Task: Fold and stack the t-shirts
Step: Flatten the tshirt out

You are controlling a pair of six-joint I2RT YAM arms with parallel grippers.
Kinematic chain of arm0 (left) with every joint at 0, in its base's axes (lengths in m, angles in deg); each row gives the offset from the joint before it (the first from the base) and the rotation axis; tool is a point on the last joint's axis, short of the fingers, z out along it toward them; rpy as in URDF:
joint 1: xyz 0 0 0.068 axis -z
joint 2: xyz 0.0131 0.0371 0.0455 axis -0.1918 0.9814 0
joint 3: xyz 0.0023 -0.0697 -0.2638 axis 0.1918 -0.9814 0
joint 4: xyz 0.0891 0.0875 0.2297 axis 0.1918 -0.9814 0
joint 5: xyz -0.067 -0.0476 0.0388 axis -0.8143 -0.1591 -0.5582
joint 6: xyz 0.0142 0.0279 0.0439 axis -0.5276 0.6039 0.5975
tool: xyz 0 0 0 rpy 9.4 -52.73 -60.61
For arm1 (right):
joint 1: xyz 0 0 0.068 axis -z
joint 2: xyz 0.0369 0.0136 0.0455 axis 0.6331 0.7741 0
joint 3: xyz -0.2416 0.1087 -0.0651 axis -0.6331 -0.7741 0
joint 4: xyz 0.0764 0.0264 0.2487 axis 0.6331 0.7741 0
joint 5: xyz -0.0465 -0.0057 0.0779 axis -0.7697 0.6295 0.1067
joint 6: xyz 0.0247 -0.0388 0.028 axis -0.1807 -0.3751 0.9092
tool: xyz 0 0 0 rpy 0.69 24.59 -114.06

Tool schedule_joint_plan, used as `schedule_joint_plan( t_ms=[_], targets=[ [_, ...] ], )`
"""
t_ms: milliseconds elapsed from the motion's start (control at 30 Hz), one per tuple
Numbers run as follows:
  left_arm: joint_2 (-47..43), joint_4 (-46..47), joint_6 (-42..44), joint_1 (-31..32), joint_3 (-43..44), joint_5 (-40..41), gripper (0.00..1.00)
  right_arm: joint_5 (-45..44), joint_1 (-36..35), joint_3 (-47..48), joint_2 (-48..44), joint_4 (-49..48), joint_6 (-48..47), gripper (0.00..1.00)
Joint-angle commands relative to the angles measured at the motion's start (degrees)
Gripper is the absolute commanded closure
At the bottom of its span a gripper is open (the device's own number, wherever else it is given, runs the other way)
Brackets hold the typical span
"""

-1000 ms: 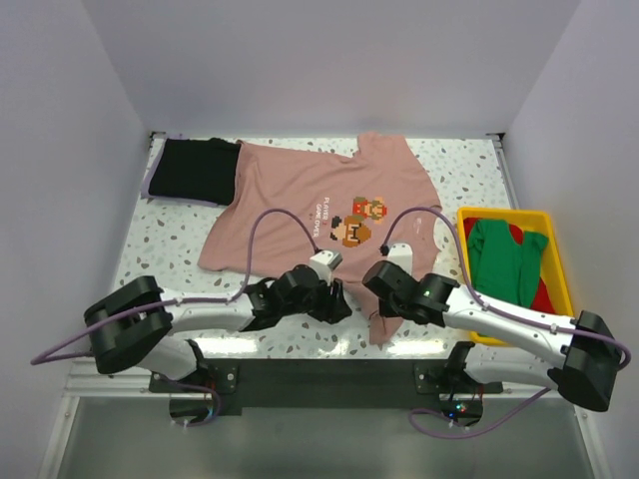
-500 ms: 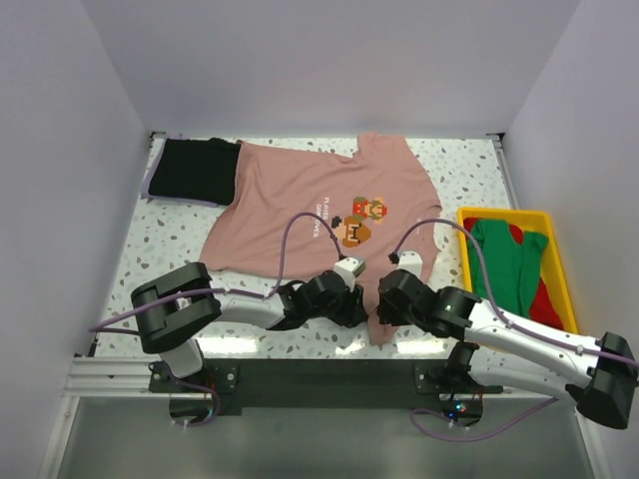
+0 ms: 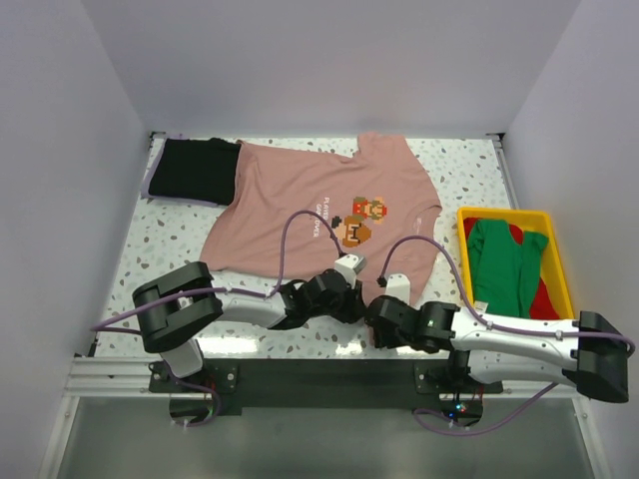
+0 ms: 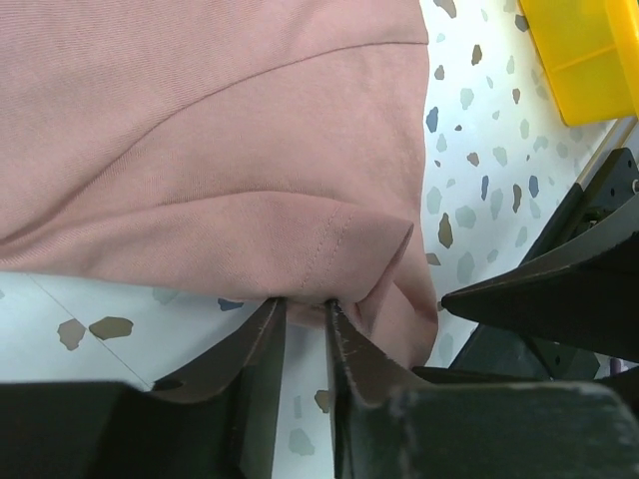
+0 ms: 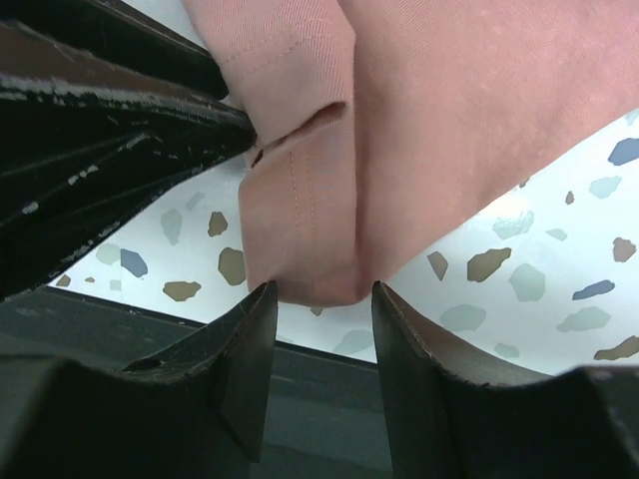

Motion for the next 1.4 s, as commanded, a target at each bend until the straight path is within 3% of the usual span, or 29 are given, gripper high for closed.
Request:
schedule_joint_plan(
  t_ms=[0, 200, 333, 433, 600, 800, 900, 1167, 1367],
  targets=[
    [0.2, 2.1, -0.7, 0.4, 2.3, 2.5, 0.74, -3.0, -1.0, -0.2, 0.5, -1.3, 3.5, 0.53],
    [-0.6, 1.2, -1.1, 0.4, 1.9, 3.5, 0.86, -4.6, -1.1, -0.2, 2.6, -2.3, 4.2, 0.56],
    [-1.7, 1.1, -1.6, 0.4, 1.0, 4.1, 0.93, -6.0, -1.1, 0.0, 1.1, -0.4, 5.1, 0.83],
    [-2.2, 1.1, -1.6, 0.4, 0.4, 4.3, 0.96, -6.8, -1.1, 0.4, -0.4, 2.1, 5.1, 0.92],
    [-2.8, 1.9, -1.4, 0.4, -0.3, 2.9, 0.97, -7.8, -1.1, 1.8, -1.8, 4.9, 5.1, 0.99],
    [-4.2, 3.2, -1.0, 0.4, -2.1, 2.2, 0.79, -4.9, -1.8, 2.9, -0.4, 1.4, 1.5, 0.69],
    [-4.9, 2.6, -1.1, 0.4, -2.7, 3.0, 0.74, -8.2, -4.6, 4.8, 2.6, 2.2, 2.6, 0.61],
    [-6.7, -1.1, -2.4, 0.3, -3.7, 6.5, 0.71, -13.9, -12.2, 8.3, 11.1, 4.4, 8.8, 0.59],
    [-6.7, -1.5, -2.8, 0.2, -3.9, 6.1, 0.70, -15.5, -12.9, 8.6, 16.3, 4.1, 12.2, 0.53]
  ],
)
